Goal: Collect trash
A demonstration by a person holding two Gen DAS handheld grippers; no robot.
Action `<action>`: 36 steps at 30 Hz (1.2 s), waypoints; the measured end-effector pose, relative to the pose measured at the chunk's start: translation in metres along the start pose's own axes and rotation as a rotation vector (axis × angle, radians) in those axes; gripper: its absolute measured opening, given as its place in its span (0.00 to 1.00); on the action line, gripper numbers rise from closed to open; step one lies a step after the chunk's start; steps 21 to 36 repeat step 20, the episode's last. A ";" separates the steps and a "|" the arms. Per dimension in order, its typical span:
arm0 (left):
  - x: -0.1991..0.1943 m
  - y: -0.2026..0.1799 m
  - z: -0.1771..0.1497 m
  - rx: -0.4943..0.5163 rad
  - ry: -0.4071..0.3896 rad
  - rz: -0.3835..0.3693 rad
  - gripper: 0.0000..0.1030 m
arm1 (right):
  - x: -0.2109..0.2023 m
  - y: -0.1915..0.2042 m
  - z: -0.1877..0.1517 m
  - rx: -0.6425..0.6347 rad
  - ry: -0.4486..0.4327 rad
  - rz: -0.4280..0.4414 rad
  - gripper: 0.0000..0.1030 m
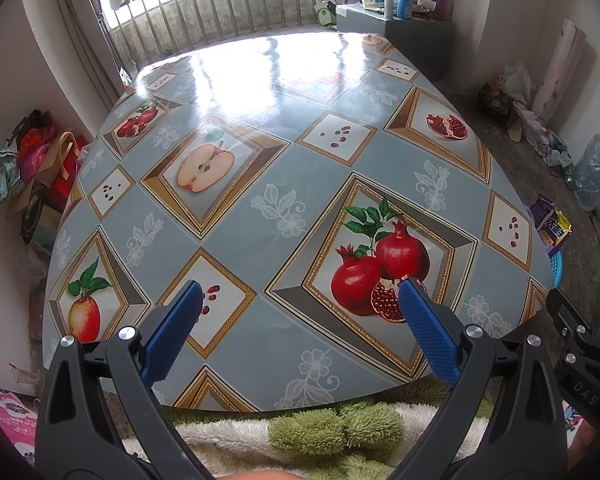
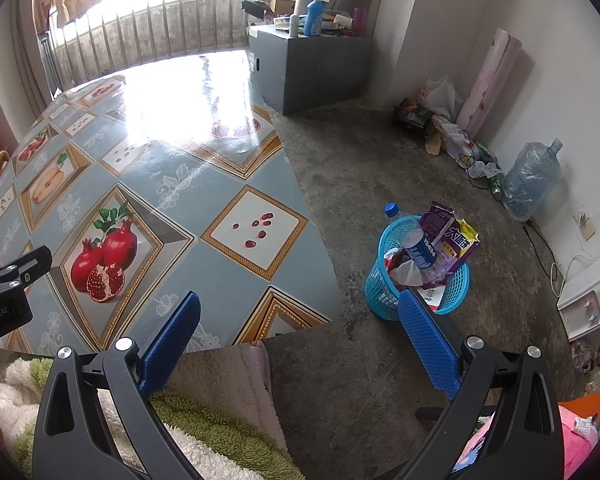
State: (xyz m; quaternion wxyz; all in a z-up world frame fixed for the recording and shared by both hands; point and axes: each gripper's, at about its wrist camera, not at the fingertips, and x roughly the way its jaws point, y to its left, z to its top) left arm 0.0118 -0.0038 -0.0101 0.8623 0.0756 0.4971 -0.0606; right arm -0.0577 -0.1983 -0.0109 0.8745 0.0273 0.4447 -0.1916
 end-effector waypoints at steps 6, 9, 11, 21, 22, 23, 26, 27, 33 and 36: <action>0.000 0.000 0.000 0.000 0.000 0.001 0.91 | 0.000 0.000 0.000 0.000 -0.001 0.000 0.94; 0.000 0.000 0.000 0.000 0.000 0.001 0.91 | 0.001 0.000 -0.001 0.001 -0.001 -0.001 0.94; 0.000 0.000 0.000 0.000 0.000 0.002 0.91 | 0.002 0.001 -0.002 0.002 -0.001 0.000 0.94; 0.000 0.003 -0.003 -0.003 0.008 -0.001 0.91 | 0.002 0.000 -0.002 0.001 -0.001 0.000 0.94; 0.000 0.003 -0.003 -0.003 0.008 -0.001 0.91 | 0.002 0.000 -0.002 0.001 -0.001 0.000 0.94; 0.000 0.003 -0.003 -0.003 0.008 -0.001 0.91 | 0.002 0.000 -0.002 0.001 -0.001 0.000 0.94; 0.000 0.003 -0.003 -0.003 0.008 -0.001 0.91 | 0.002 0.000 -0.002 0.001 -0.001 0.000 0.94; 0.000 0.003 -0.003 -0.003 0.008 -0.001 0.91 | 0.002 0.000 -0.002 0.001 -0.001 0.000 0.94; 0.000 0.003 -0.003 -0.003 0.008 -0.001 0.91 | 0.002 0.000 -0.002 0.001 -0.001 0.000 0.94; 0.000 0.003 -0.003 -0.003 0.008 -0.001 0.91 | 0.002 0.000 -0.002 0.001 -0.001 0.000 0.94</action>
